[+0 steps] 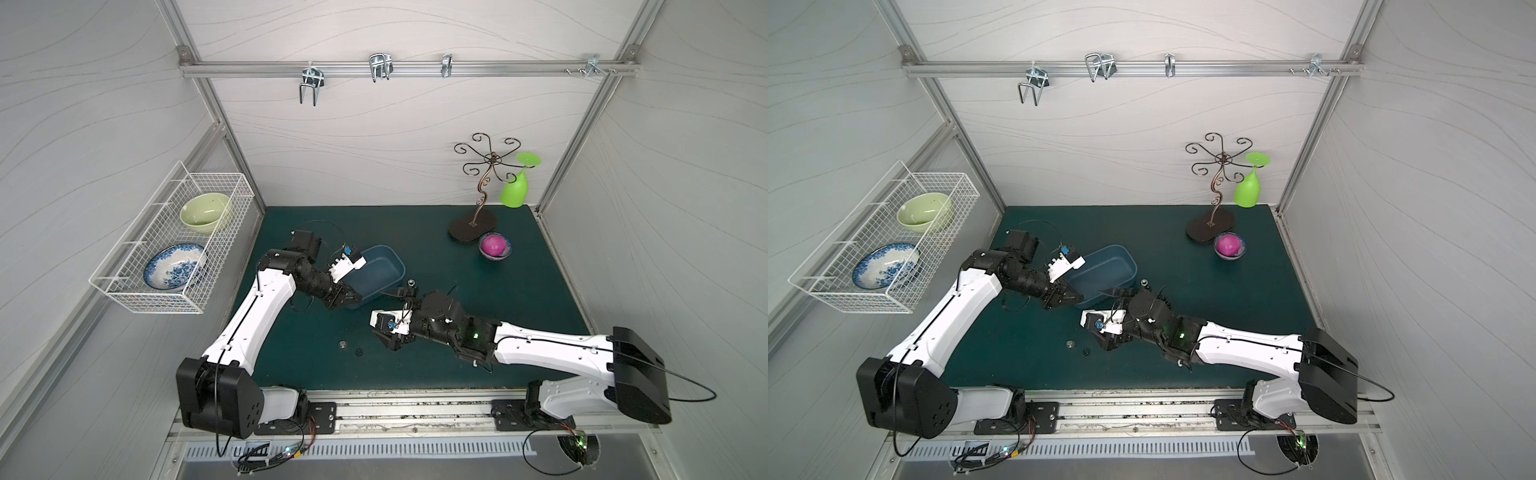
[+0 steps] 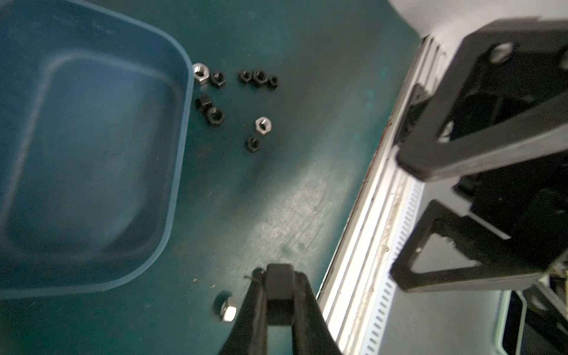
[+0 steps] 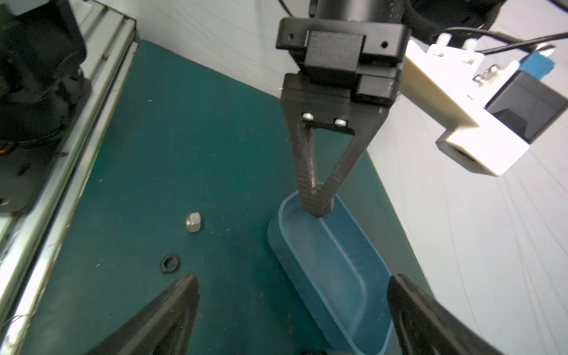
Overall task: Put the nuts on the desktop into the storage box
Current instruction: Place the nut in the storage box.
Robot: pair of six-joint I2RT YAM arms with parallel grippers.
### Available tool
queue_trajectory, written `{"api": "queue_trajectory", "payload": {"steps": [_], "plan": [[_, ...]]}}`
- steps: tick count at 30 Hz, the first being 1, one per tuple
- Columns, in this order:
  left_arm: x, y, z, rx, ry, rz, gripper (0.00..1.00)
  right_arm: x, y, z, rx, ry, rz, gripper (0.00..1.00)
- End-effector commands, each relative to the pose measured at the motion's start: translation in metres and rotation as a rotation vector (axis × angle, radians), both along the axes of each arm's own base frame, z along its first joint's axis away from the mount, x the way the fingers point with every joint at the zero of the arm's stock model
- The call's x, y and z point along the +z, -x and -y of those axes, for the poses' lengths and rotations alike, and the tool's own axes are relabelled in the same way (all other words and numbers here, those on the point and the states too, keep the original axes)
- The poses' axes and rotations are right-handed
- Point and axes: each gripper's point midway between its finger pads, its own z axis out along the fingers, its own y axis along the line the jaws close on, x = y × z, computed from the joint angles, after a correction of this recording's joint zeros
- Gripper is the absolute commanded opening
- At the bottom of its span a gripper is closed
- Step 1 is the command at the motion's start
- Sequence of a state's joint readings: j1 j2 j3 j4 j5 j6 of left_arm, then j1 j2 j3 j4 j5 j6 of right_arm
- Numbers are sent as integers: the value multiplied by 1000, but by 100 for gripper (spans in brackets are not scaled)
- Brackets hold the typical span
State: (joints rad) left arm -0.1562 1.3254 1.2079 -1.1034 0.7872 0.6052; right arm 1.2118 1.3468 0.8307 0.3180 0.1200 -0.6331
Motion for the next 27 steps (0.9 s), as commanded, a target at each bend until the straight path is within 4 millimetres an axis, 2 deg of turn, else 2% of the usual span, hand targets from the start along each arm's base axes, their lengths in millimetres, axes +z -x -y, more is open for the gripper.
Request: {"api": "queue_trajectory", "payload": {"steps": [1,4,12,16,21,27], "plan": [[39,12,22,-38,203,-47,1,30,-7,-11,-23,-114,51,95],[47,20,26,-63,259,-65,1,35,-5,-16,2,-128,55,88],[55,30,31,-92,327,-90,1,40,-5,-18,2,-136,48,60],[50,30,30,-82,312,-98,2,45,-6,-17,2,-140,54,50],[47,36,32,-102,309,-113,2,42,-9,-18,-10,-128,53,48],[49,43,34,-129,314,-115,2,42,-10,-19,-11,-110,46,37]]}}
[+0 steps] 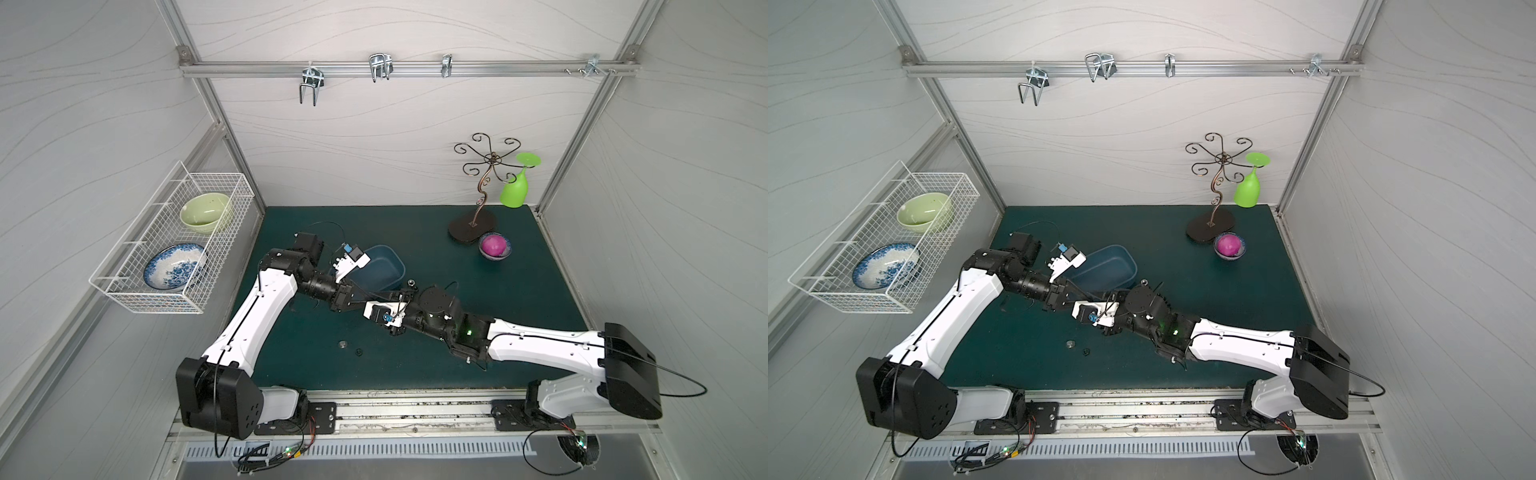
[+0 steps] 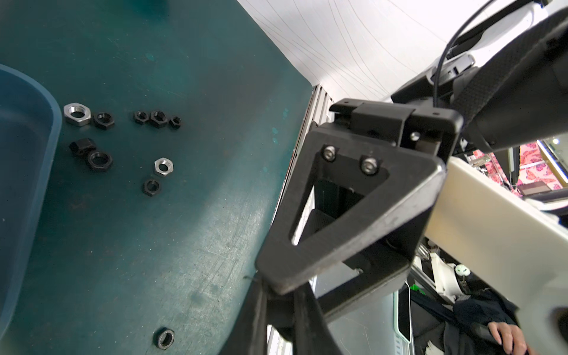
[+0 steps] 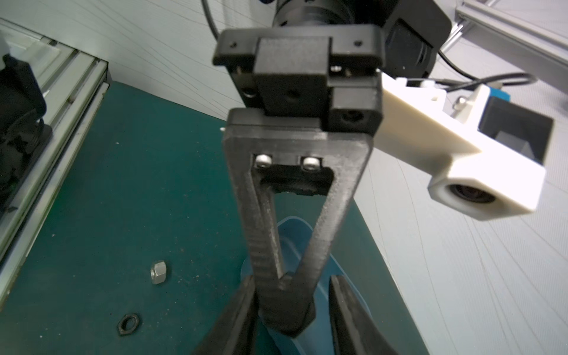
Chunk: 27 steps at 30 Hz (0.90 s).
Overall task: Put the nuts on the desktop into the storage box
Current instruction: Place the nut in the storage box.
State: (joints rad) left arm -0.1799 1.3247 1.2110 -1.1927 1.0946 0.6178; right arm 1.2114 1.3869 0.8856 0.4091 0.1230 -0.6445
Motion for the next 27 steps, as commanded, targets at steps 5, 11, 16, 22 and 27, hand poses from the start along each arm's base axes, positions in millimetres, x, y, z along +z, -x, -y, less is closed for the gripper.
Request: {"api": "queue_trajectory", "payload": {"steps": [5,11,16,22,27], "plan": [[14,12,2,-36,41,15,2,8,-6,-2,-21,-3,-12,43],[13,13,2,-41,39,17,2,6,-15,4,-51,-3,-43,43],[13,14,2,-47,35,25,2,8,-17,9,-59,-6,-47,38],[10,12,2,-44,30,10,2,10,-14,11,-43,-11,-52,21],[6,10,2,-35,12,4,7,8,-14,10,-43,-7,-47,17]]}}
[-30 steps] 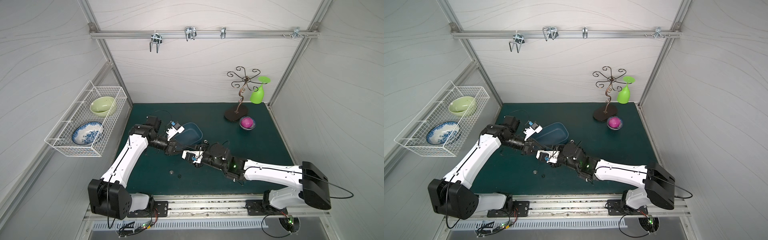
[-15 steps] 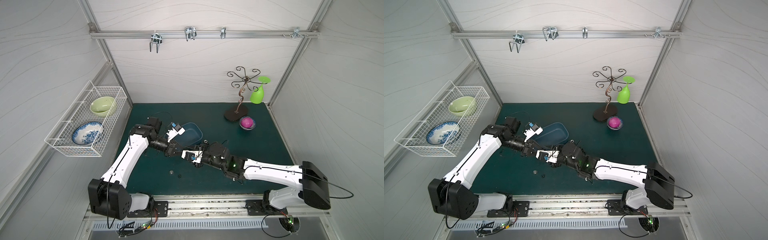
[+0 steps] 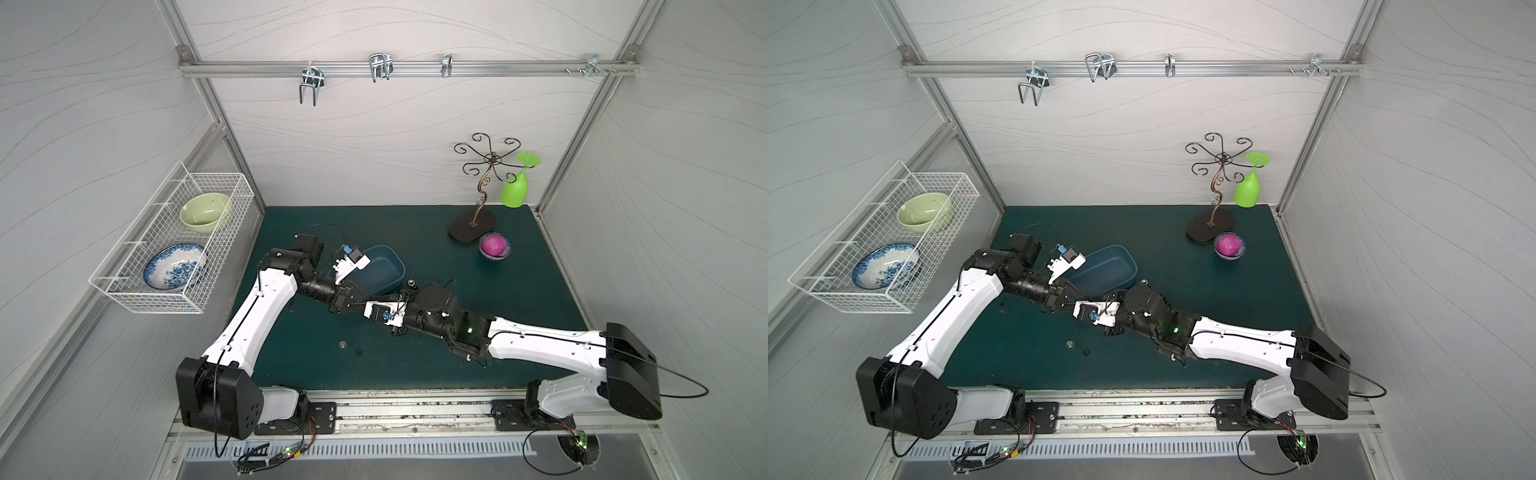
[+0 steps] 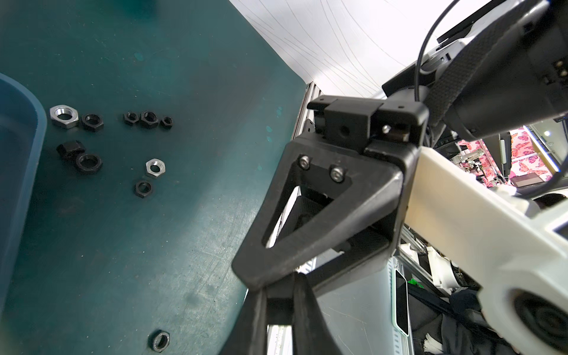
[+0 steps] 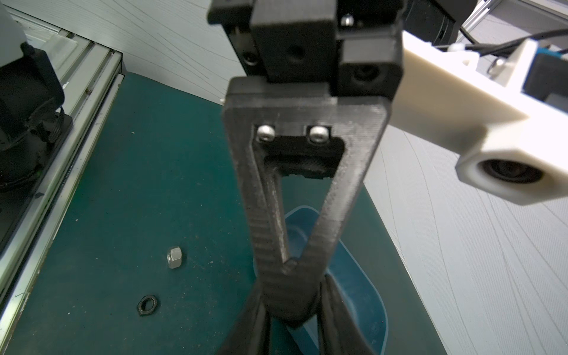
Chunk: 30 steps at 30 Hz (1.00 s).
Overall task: Put the nuts on the desktop into the storage box
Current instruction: Place the nut in the storage box.
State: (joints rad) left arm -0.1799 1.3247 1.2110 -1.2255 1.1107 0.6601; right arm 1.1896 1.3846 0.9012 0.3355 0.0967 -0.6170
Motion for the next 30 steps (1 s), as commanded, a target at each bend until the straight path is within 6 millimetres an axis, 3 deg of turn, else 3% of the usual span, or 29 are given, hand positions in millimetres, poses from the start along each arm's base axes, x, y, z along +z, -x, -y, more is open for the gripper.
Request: {"api": "queue_trajectory", "payload": {"steps": [1,7,10,12,13,22,26,30], "plan": [[5,4,1,-12,-3,3,11,17,-10,6,-43,-44,3,17],[4,3,1,-7,-12,4,50,12,-16,7,-55,-45,-15,15],[0,0,-2,6,-48,15,68,3,-28,11,-74,-45,-78,14],[-4,-5,-4,21,-83,31,93,-6,-37,14,-95,-30,-121,13],[-7,-8,-6,35,-102,38,97,-9,-41,15,-103,-20,-132,13],[-25,-33,-26,148,-254,96,98,-37,-70,11,-133,26,-300,14],[-38,-61,-51,289,-343,155,99,-52,-97,5,-176,44,-379,13],[-41,-76,-70,389,-336,140,99,-71,-126,-1,-217,52,-467,12]]}}
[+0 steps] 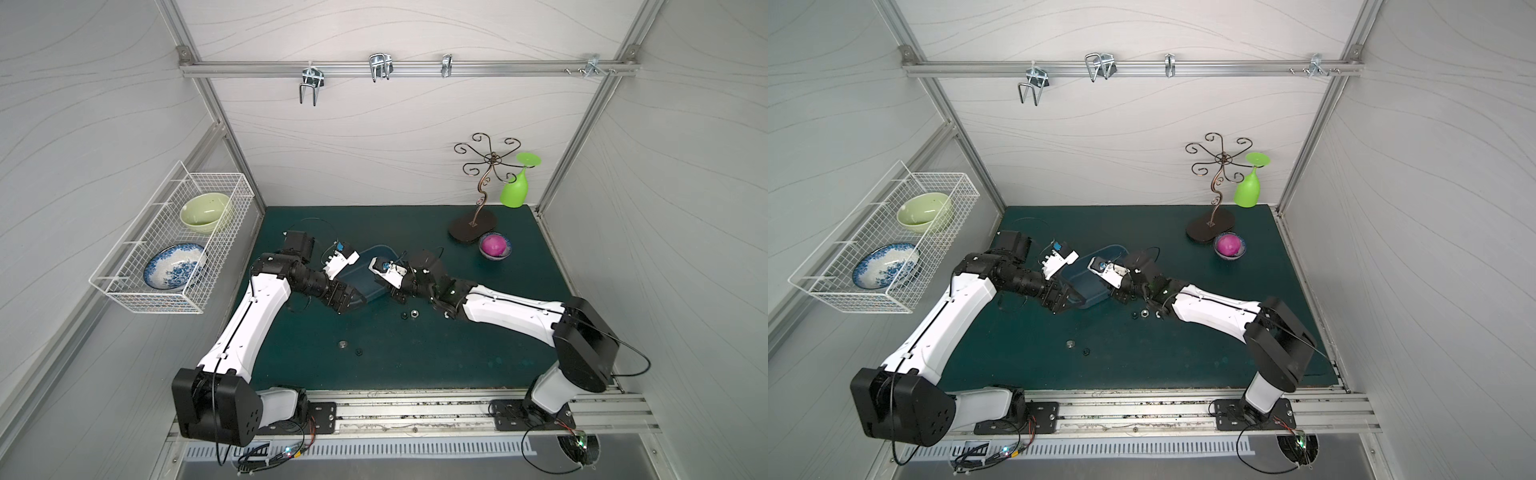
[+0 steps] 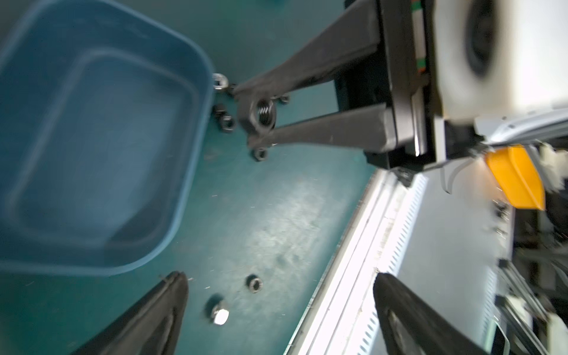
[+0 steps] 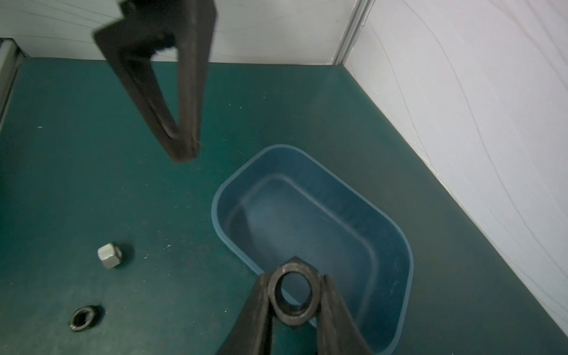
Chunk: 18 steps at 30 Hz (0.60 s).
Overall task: Put the nuts on the desktop into the storage box
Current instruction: Place the nut in the storage box.
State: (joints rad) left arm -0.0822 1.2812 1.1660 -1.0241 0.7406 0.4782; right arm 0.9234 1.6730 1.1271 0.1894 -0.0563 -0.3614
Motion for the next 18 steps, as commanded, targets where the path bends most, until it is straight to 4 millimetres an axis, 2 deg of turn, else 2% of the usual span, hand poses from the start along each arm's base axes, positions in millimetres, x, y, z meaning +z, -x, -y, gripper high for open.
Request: {"api": "queue_trajectory", "payload": {"steps": [1,6,11,15,18], "plan": [[2,-23,-19,112,-7,50,99,-18,-18,-4,-27,-1,-123,12],[-8,-28,-34,170,-43,42,99,-50,-52,-11,-85,56,-201,11],[-19,-30,-42,191,-94,34,99,-77,-75,-21,-113,85,-250,12],[-24,-36,-53,240,-153,17,99,-101,-87,-25,-155,147,-288,12],[-27,-37,-55,252,-168,10,99,-122,-90,-31,-131,177,-300,13]]}}
